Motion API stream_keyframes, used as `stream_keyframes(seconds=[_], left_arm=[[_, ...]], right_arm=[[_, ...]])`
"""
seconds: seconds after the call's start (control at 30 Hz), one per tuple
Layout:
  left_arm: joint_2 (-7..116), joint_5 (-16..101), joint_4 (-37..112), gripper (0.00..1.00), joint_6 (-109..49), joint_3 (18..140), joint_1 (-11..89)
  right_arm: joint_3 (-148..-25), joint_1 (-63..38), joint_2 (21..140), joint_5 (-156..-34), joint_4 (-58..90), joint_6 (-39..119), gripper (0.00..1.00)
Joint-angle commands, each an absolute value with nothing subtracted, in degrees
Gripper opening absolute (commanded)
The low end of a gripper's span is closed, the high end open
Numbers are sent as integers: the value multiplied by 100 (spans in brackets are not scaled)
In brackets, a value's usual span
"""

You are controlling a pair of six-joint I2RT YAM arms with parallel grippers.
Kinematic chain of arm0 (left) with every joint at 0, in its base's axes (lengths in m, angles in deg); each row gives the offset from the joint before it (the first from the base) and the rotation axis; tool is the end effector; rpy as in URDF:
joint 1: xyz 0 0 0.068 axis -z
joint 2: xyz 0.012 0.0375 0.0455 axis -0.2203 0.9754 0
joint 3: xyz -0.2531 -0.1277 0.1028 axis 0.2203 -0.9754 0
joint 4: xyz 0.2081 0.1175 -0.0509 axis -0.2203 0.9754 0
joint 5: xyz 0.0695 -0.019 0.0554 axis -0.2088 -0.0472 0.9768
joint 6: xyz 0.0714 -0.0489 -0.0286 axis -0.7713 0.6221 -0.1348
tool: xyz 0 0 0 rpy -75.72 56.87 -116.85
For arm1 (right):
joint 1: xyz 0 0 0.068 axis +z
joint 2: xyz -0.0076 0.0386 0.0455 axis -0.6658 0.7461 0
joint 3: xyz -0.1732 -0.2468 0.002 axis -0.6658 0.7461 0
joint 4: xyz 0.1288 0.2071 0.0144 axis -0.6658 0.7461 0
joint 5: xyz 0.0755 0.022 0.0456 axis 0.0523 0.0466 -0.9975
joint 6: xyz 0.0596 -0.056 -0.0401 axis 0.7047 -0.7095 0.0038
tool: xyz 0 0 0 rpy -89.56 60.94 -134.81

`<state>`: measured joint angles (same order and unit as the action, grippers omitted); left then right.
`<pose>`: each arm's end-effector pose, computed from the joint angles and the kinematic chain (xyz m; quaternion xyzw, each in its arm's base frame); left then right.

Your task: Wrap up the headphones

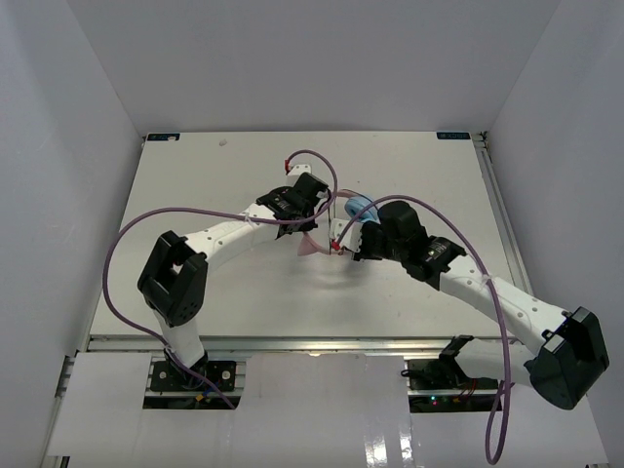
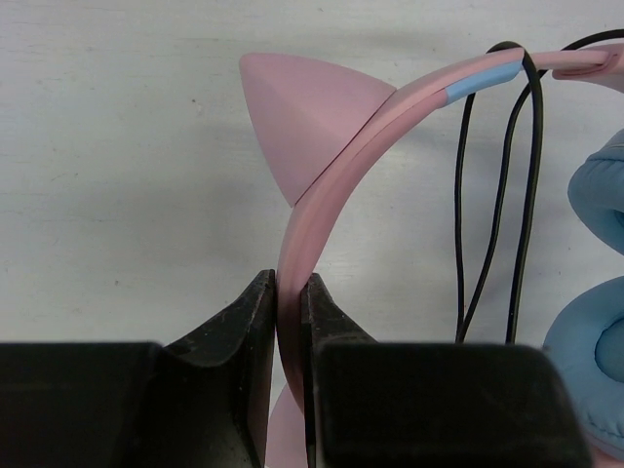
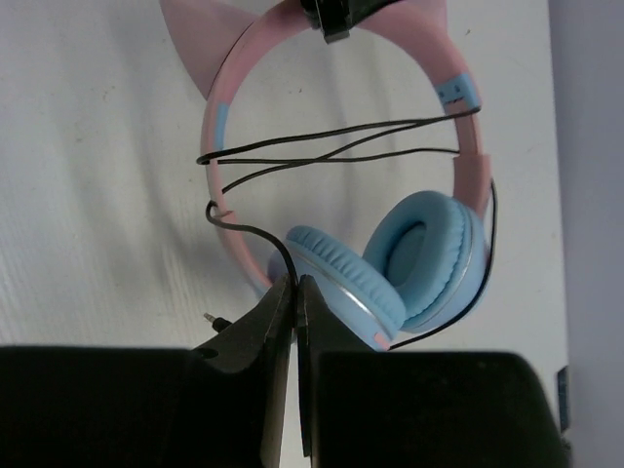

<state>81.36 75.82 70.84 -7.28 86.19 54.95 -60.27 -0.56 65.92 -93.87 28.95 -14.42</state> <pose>0.3196 -0.2436 0.2501 -0.0061 0.9302 -0.0293 0.3658 0.1966 0.1850 0.2948 -0.6274 0.5991 0.0252 0.4968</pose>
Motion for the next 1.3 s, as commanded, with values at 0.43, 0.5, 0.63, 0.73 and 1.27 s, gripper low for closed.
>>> stream_keyframes(seconds=[0.43, 0.5, 0.63, 0.73, 1.27], left_arm=[[8425, 6550, 7145, 0, -1733, 8592, 5496], [8481, 6385, 7163, 0, -1861, 8615, 5492], [8594, 5962, 7237, 0, -2189, 8671, 5500], [8603, 5819, 7268, 0, -2434, 8616, 5492], [8356, 5378, 7101, 0, -2632, 8368, 5500]], right_arm=[[-5810, 1444, 6846, -6769, 1933, -4824, 9], [-5722, 1549, 6914, -6670, 1854, -5091, 9], [-5511, 1776, 7120, -6478, 1606, -5680, 9], [-5391, 1931, 7253, -6469, 1383, -6012, 9], [-5379, 1995, 7415, -7544, 1680, -5068, 11]])
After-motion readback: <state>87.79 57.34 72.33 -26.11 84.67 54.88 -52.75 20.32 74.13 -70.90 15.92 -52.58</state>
